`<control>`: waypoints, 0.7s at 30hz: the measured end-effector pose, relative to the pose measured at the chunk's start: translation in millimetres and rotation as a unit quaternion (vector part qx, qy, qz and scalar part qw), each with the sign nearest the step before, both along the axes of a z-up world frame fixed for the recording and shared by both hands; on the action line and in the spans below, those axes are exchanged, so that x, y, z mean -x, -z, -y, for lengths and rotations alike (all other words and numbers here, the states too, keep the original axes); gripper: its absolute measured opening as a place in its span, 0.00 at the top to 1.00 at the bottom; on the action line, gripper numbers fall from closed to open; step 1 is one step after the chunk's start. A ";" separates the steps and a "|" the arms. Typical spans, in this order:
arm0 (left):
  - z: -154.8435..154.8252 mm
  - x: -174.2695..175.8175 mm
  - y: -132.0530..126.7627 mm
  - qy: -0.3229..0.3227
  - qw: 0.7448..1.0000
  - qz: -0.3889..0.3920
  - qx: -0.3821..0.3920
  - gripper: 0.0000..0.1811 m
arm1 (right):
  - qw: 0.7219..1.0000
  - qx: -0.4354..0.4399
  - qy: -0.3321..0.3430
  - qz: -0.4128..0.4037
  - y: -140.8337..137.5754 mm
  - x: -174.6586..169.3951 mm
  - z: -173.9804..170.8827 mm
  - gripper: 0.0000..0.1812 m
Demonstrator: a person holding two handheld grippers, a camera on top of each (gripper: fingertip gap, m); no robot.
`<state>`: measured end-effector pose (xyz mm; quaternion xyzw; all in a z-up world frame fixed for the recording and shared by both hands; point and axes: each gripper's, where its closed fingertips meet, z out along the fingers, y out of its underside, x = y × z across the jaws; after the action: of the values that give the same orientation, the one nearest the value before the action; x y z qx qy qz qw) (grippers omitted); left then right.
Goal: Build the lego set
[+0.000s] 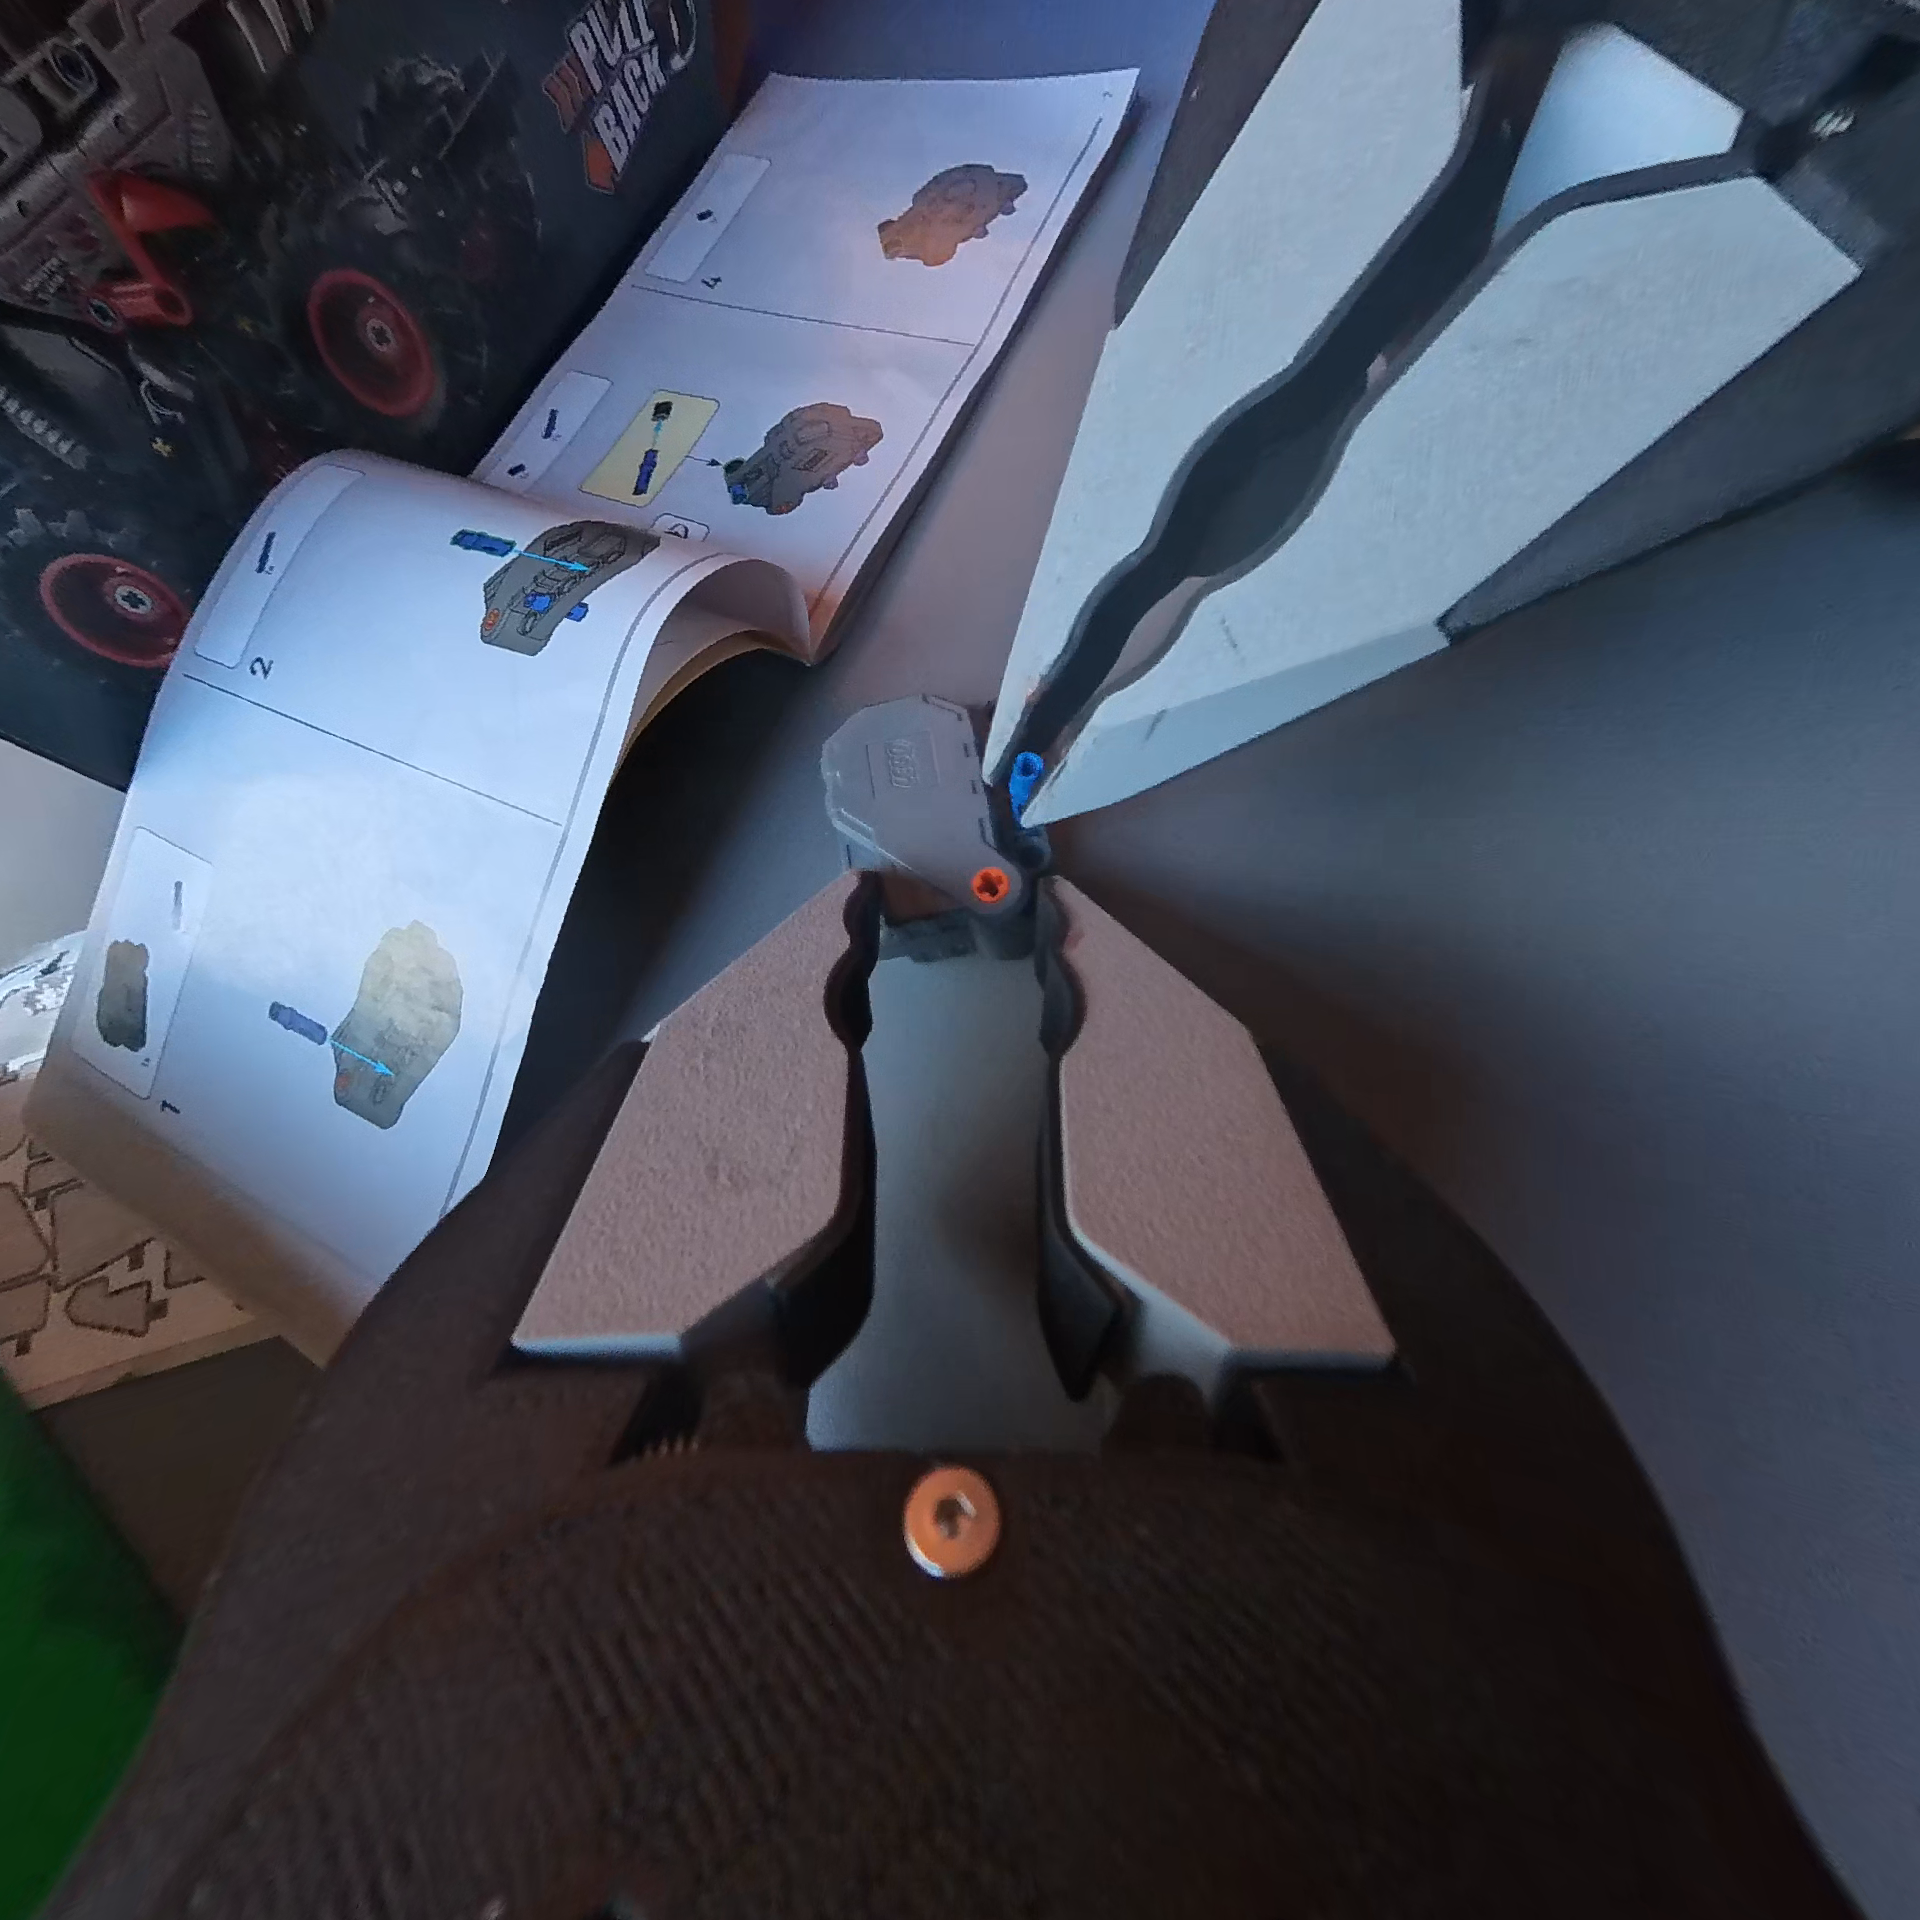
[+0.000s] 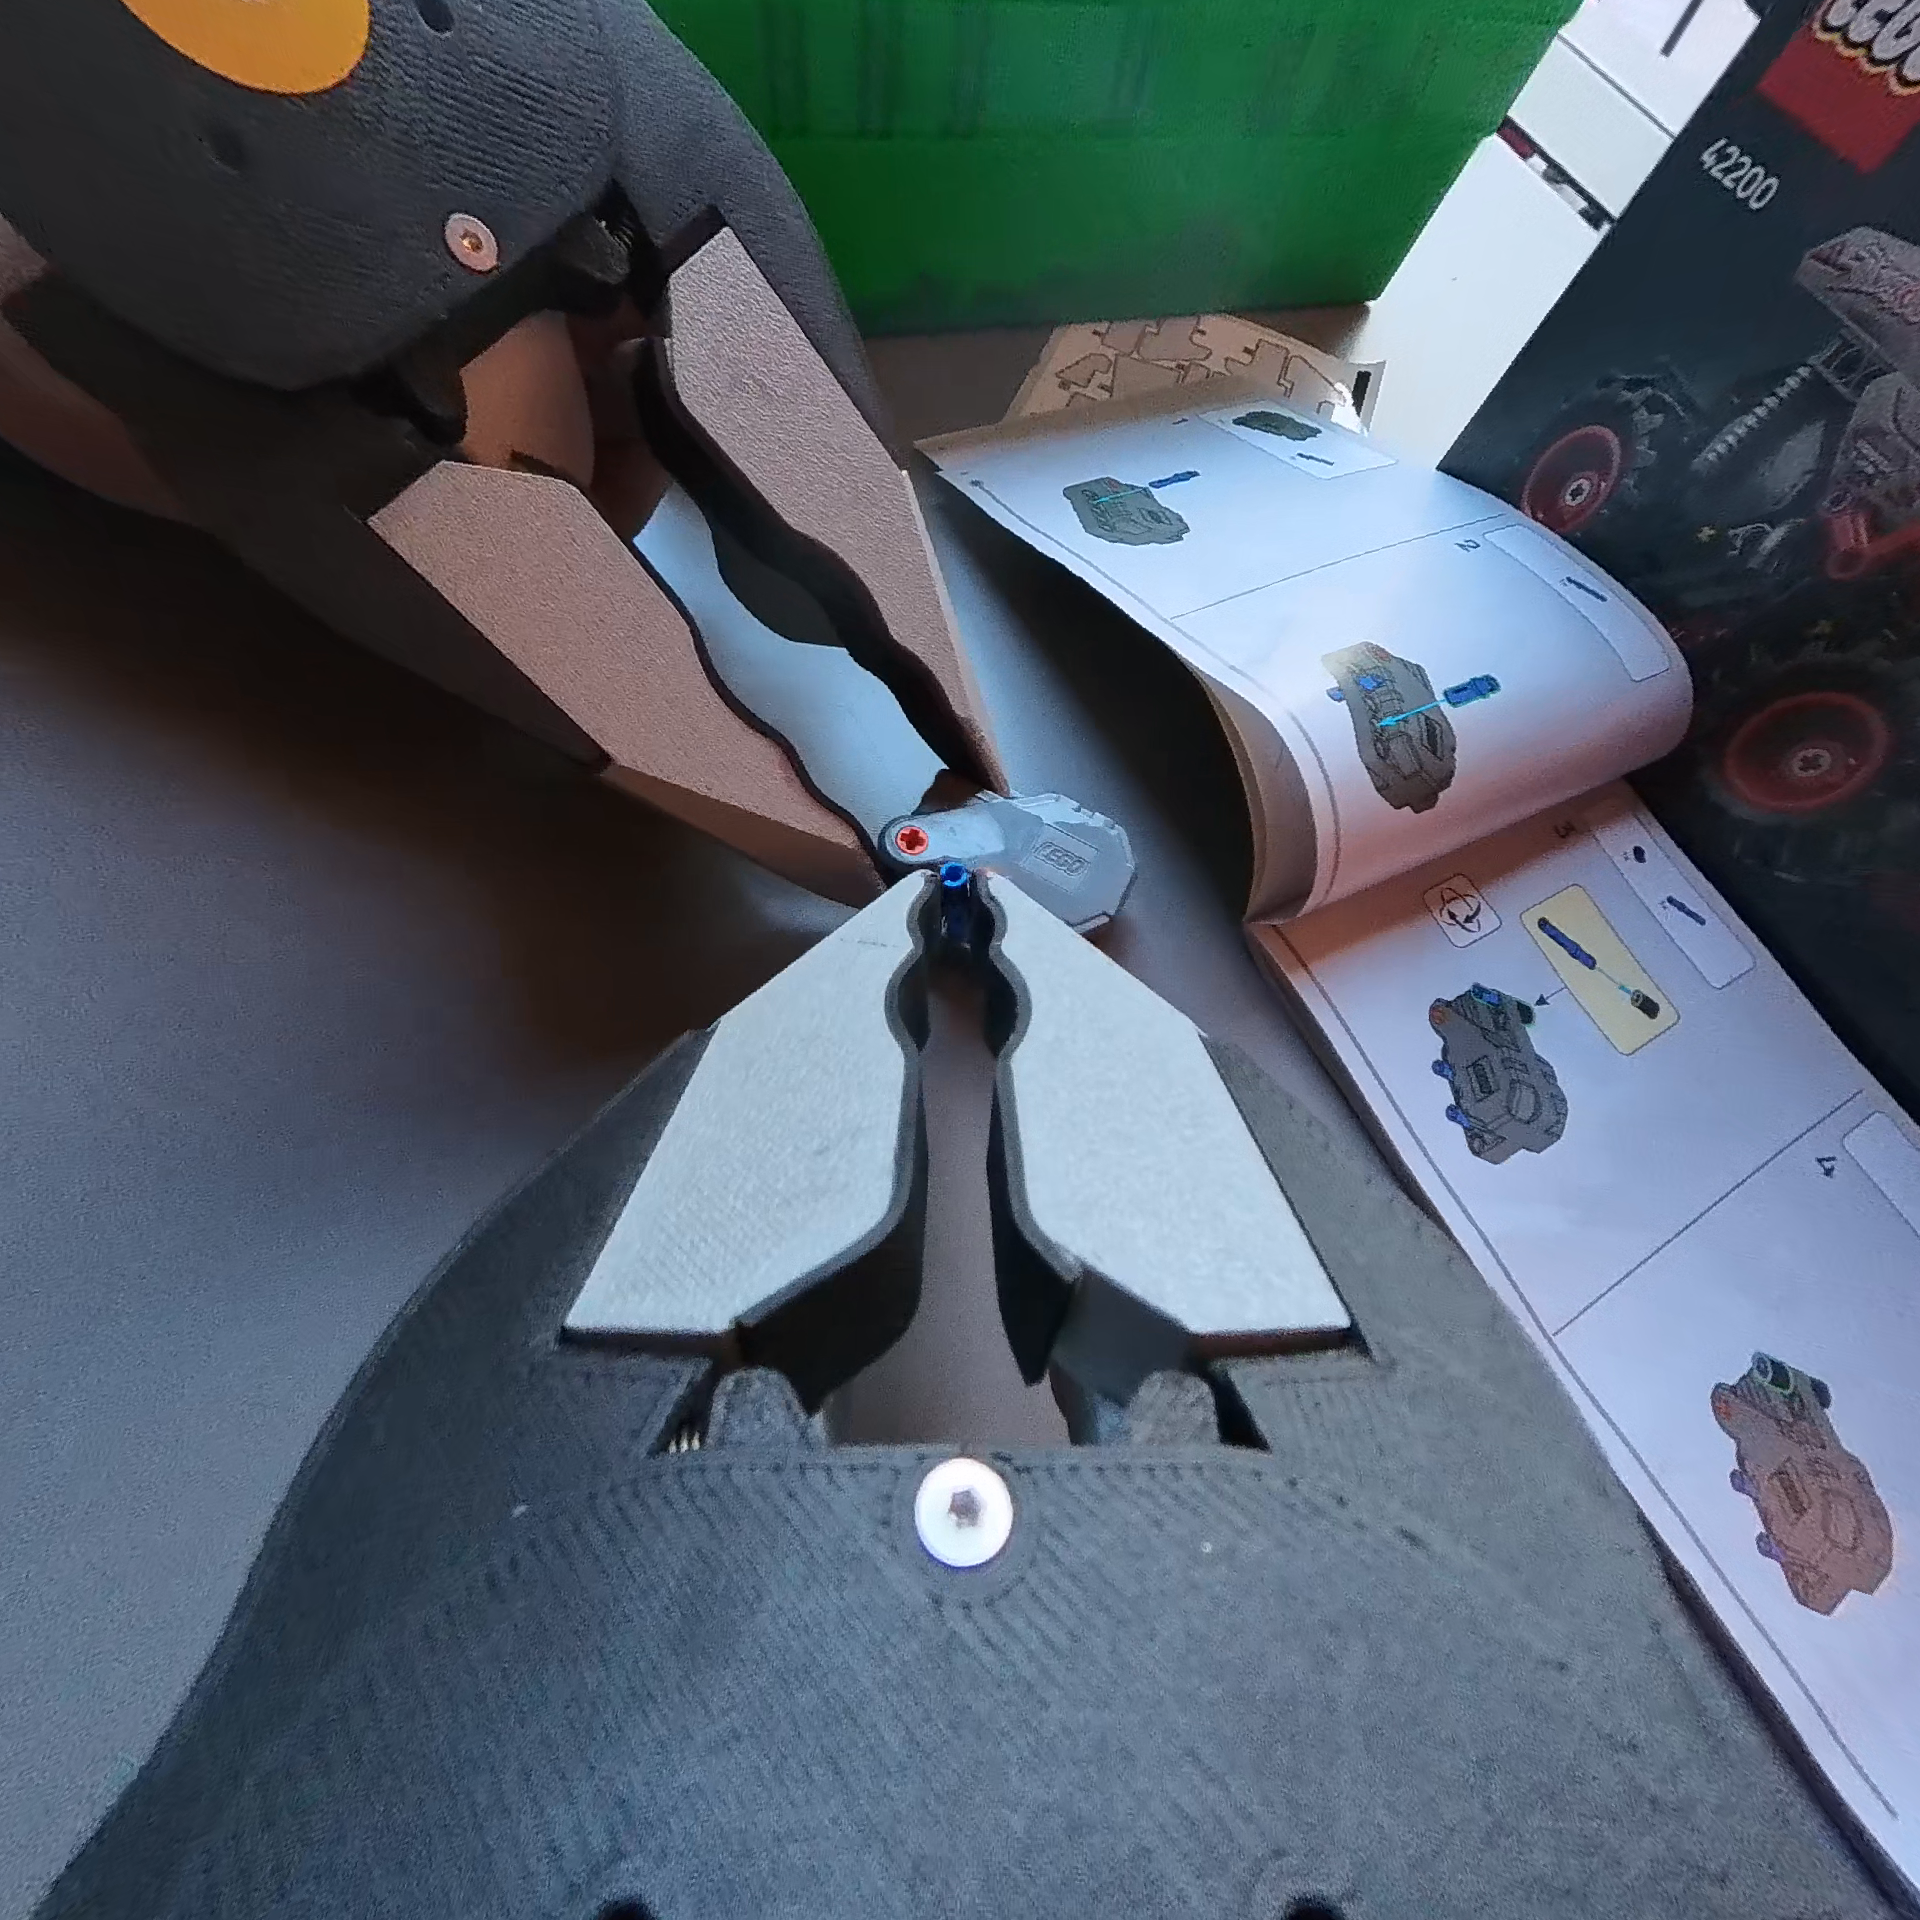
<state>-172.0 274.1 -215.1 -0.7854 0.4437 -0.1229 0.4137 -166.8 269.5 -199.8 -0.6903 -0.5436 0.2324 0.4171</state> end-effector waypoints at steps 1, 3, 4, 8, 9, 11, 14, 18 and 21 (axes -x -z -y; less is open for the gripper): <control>0.0 0.0 0.0 0.000 1.000 -0.001 -0.001 0.85 | 1.000 0.001 0.000 -0.001 0.0 0.2 0.1 0.99; 0.1 -0.2 0.0 0.000 1.000 -0.004 -0.005 0.85 | 1.000 0.005 -0.002 -0.004 0.1 0.4 -0.1 0.99; 0.2 -0.2 0.0 0.000 1.000 -0.005 -0.007 0.85 | 1.000 0.007 -0.002 -0.006 0.1 0.5 -0.2 0.99; 1.0 -0.7 0.2 0.003 1.000 -0.008 -0.009 0.85 | 1.000 0.016 -0.004 -0.009 0.0 0.0 -1.3 0.99; 1.2 -0.9 0.8 0.004 1.000 -0.011 -0.011 0.85 | 1.000 0.017 -0.005 -0.010 -0.1 -0.2 -1.3 0.99; 1.9 -1.6 1.0 0.007 1.000 -0.017 -0.016 0.85 | 1.000 0.017 -0.007 -0.009 0.0 -0.2 -0.9 0.99; 2.0 -1.5 1.0 0.008 1.000 -0.013 -0.012 0.85 | 1.000 0.013 -0.009 -0.008 0.1 0.3 -0.6 0.99; 2.2 -1.6 0.8 0.009 1.000 -0.007 -0.005 0.85 | 1.000 0.018 -0.011 -0.010 0.2 0.5 -0.4 0.99; 2.2 -1.6 0.8 0.009 1.000 -0.007 -0.006 0.85 | 1.000 0.020 -0.011 -0.010 0.2 0.5 -0.2 0.99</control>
<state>-170.4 271.9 -215.9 -0.7800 0.4543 -0.1185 0.4138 -167.3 269.7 -200.1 -0.6898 -0.5424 0.2550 0.4062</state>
